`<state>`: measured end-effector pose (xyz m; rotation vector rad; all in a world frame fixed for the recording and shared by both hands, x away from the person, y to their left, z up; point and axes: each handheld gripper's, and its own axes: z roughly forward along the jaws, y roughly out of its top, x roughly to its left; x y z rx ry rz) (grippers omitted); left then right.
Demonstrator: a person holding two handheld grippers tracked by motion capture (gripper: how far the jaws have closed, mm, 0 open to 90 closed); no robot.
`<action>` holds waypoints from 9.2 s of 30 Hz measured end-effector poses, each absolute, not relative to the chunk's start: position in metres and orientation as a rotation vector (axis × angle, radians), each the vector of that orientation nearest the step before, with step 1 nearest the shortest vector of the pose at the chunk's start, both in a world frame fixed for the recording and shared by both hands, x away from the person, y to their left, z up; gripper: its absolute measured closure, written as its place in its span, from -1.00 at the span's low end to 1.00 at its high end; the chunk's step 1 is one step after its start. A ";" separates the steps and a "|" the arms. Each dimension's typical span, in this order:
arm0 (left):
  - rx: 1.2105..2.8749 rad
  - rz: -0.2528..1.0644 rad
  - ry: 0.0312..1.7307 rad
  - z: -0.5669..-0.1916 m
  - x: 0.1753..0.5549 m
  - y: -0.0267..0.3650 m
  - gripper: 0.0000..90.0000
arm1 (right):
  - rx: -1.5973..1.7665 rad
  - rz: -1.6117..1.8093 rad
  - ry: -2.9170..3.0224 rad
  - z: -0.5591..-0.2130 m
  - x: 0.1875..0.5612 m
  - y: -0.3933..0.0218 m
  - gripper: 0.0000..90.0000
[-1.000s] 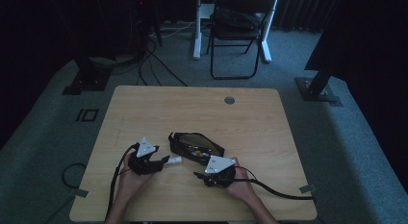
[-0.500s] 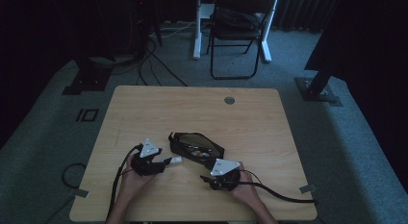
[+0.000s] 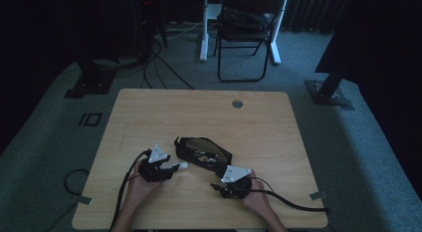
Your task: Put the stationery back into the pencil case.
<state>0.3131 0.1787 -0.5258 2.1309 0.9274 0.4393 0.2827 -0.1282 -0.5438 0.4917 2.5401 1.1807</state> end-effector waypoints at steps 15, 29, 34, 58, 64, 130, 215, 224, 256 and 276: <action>2.188 0.426 0.922 -0.538 0.319 0.173 0.06 | 0.514 1.181 2.548 -0.547 0.284 -0.130 0.22; 2.215 0.379 0.915 -0.541 0.321 0.173 0.19 | 0.513 1.168 2.562 -0.551 0.283 -0.128 0.20; 2.235 0.374 0.909 -0.543 0.321 0.172 0.22 | 0.519 1.175 2.567 -0.553 0.284 -0.128 0.19; 2.263 0.385 0.904 -0.546 0.318 0.172 0.54 | 0.526 1.159 2.592 -0.558 0.285 -0.129 0.17; 2.261 0.388 0.901 -0.546 0.317 0.172 0.55 | 0.533 1.173 2.593 -0.560 0.286 -0.129 0.15; 2.230 0.462 0.850 -0.518 0.302 0.177 0.55 | 0.566 1.207 2.627 -0.561 0.290 -0.129 0.10; 2.136 0.498 0.777 -0.457 0.309 0.168 0.55 | 0.504 1.219 2.683 -0.562 0.291 -0.128 -0.30; 2.135 0.505 0.768 -0.452 0.312 0.164 0.55 | 0.504 1.219 2.683 -0.562 0.291 -0.128 -0.30; 2.134 0.491 0.736 -0.442 0.329 0.149 0.55 | 0.504 1.219 2.683 -0.562 0.291 -0.128 -0.30; 2.128 0.482 0.701 -0.440 0.340 0.138 0.55 | 0.502 1.218 2.683 -0.562 0.291 -0.128 -0.30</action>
